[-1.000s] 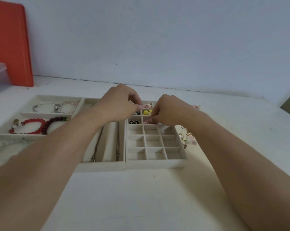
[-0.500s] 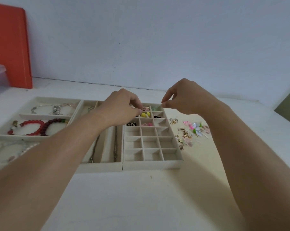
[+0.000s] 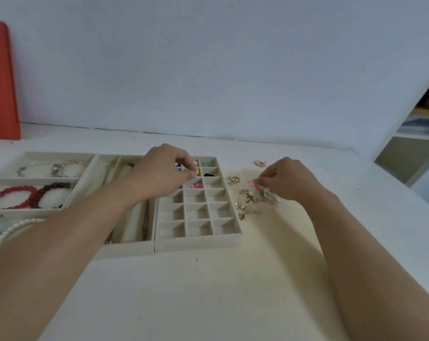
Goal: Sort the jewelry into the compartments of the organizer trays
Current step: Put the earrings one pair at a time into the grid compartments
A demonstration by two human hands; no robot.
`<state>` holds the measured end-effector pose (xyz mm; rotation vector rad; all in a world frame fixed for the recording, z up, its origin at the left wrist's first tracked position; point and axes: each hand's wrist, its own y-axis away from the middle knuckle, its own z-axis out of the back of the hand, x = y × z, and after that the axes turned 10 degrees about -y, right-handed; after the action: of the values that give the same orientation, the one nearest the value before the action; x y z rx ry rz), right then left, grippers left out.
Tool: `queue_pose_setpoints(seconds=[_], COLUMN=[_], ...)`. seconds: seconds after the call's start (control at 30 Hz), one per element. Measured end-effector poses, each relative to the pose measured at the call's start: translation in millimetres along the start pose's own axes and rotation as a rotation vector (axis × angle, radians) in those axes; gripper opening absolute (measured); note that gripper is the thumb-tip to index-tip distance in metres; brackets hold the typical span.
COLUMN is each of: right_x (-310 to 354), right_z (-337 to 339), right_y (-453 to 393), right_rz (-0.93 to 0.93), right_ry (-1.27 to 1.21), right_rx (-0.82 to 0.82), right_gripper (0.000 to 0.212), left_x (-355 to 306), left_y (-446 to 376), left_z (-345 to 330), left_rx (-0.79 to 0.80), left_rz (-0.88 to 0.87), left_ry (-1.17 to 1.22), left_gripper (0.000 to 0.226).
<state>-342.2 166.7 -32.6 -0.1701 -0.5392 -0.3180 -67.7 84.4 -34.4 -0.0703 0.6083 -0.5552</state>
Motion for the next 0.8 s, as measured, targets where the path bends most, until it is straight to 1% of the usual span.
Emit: queue_pose_setpoints(seconds=[0.1, 0.2, 0.33, 0.43, 0.5, 0.67, 0.8], right_x=[-4.7, -4.0, -6.6, -9.0, -7.1, -4.4, -4.1], right_z=[-8.3, -14.6, -17.5, -21.2, -20.2, -18.4, -19.1], right_y=[-4.5, -8.9, -18.1, -22.3, -19.5, -12.6, -9.7], right_rz=[0.031, 0.042, 0.047, 0.038, 0.051, 0.052, 0.025], right_ry=[0.069, 0.118, 0.151, 0.094, 0.075, -0.046, -0.171], right_rx=[-0.022, -0.005, 0.076, 0.132, 0.136, 0.103, 0.093], right_gripper=[0.023, 0.019, 0.020, 0.027, 0.025, 0.019, 0.021], left_x=[-3.2, -5.9, -8.8, -10.0, -12.2, -12.9, -14.7], left_y=[2.9, 4.8, 6.8, 8.0, 8.9, 10.4, 10.9], left_z=[1.6, 2.2, 0.2, -1.1, -1.5, -1.6, -0.5], left_rx=[-0.037, -0.063, -0.054, -0.056, -0.053, -0.038, -0.022], left_rz=[-0.011, -0.013, -0.013, -0.022, -0.021, -0.007, -0.010], left_ry=[-0.002, -0.001, -0.021, -0.039, -0.046, -0.027, -0.009], left_gripper=[0.008, 0.006, 0.005, 0.005, 0.005, 0.007, 0.008])
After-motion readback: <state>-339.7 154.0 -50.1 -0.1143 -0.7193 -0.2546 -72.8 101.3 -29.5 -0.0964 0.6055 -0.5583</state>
